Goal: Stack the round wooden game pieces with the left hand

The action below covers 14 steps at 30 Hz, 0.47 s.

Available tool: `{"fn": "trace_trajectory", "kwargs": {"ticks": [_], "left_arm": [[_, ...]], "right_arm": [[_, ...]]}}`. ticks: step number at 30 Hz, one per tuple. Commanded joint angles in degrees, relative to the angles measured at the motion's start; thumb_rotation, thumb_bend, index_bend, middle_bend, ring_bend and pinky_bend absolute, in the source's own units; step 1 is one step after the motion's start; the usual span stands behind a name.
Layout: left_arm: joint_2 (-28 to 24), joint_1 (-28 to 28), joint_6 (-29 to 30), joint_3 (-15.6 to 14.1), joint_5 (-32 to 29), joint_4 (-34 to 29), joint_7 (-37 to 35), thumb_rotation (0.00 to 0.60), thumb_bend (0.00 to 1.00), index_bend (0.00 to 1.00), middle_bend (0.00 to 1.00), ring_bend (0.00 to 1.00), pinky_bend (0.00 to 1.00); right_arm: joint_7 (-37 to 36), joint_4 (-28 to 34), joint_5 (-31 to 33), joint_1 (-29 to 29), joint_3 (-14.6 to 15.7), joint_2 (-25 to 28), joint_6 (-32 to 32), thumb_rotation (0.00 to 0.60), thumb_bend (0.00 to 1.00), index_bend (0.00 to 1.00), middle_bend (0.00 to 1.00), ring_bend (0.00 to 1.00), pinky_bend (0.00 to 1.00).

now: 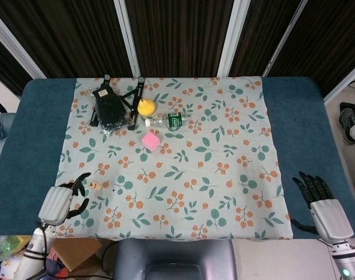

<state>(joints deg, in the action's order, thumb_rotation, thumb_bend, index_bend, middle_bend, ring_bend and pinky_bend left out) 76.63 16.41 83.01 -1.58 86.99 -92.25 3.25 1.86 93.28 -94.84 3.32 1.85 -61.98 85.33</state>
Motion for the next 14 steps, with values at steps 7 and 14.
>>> {"fn": "trace_trajectory", "kwargs": {"ticks": [7,14], "left_arm": [[-6.0,-10.0,14.5,-7.2,12.6,4.8,-4.0,0.6,0.4,0.0,0.0,0.0,0.0],[-7.2,-9.6,11.5,-6.6,12.1,4.6,-6.0,0.6,0.4,0.0,0.0,0.0,0.0]], "right_arm": [[3.1,0.3,-0.2,0.2,0.3,-1.1,-0.9,0.6,0.2,0.0,0.0,0.0,0.0],[3.1,0.3,-0.4,0.1,0.5,-1.1,-0.7,0.6,0.2,0.0,0.0,0.0,0.0]]}}
